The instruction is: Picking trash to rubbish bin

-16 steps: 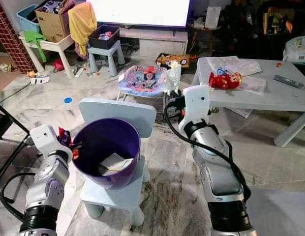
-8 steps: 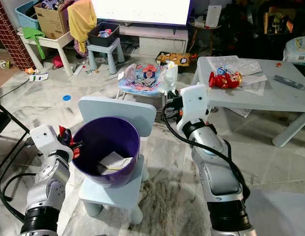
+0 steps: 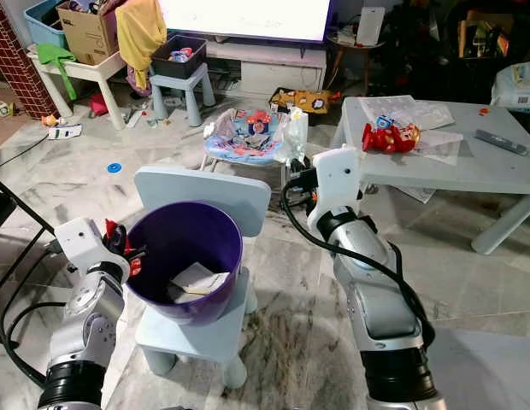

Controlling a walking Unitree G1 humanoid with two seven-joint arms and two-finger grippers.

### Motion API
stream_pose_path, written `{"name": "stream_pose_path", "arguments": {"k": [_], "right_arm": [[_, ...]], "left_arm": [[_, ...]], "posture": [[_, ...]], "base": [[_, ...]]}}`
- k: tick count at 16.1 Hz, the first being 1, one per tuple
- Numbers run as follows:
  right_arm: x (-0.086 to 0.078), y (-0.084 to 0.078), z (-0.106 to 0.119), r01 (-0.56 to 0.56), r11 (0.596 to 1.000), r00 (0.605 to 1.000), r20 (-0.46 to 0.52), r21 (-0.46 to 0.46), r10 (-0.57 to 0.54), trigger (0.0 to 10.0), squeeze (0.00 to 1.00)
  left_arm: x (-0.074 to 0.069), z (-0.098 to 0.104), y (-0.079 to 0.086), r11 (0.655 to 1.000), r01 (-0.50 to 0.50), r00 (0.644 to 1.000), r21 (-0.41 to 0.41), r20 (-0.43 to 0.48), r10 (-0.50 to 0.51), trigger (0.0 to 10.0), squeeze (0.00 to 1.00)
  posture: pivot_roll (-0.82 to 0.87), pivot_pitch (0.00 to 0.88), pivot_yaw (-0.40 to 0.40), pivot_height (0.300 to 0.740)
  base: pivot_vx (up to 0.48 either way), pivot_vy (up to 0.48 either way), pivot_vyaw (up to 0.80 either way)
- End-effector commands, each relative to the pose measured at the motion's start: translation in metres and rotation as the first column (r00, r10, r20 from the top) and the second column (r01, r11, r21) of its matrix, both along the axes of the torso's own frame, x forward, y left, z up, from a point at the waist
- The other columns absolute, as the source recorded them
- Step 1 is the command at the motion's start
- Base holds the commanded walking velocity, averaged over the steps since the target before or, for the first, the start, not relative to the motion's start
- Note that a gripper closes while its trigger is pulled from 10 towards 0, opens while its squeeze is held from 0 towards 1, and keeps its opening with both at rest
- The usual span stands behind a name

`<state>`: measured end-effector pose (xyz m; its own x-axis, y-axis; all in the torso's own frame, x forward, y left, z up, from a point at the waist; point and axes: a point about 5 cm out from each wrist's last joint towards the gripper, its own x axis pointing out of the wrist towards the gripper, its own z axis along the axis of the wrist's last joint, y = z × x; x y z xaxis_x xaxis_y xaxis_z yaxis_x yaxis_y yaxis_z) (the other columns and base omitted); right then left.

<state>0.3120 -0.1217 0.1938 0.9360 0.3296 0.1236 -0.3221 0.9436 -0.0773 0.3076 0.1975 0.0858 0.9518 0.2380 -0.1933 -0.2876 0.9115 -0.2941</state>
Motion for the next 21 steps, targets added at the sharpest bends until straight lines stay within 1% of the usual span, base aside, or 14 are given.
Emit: {"name": "stream_pose_path", "arguments": {"k": [1,13,19,21], "right_arm": [[-0.0010,-0.0008,0.0029,0.004,1.000,1.000,0.009,-0.006,-0.004,0.0,0.00],[-0.0011,-0.0009,0.0005,0.014,1.000,1.000,0.006,-0.001,-0.014,0.0,0.00],[-0.0005,-0.0010,-0.0001,0.014,1.000,1.000,0.007,-0.002,-0.014,0.0,0.00],[-0.0002,-0.0012,-0.0004,0.014,1.000,1.000,0.006,-0.003,-0.014,0.0,0.00]], "left_arm": [[0.0013,0.0012,-0.0028,1.000,0.019,1.000,0.007,0.005,-0.019,10.0,0.00],[0.0017,-0.0012,-0.0035,1.000,0.029,1.000,0.013,-0.014,-0.028,10.0,0.00],[0.0019,-0.0037,-0.0039,1.000,0.013,1.000,0.005,-0.028,-0.013,10.0,0.00],[0.0013,-0.0068,-0.0030,1.000,0.003,0.999,0.007,-0.052,-0.003,10.0,0.00]], "posture": [[0.04,0.098,-0.058,0.740],[0.04,0.091,-0.049,0.740],[0.05,0.086,-0.048,0.740],[0.04,0.086,-0.049,0.740]], "base": [[0.255,0.000,0.00],[0.303,0.000,0.00],[0.000,0.000,0.00],[0.000,0.000,0.00]]}}
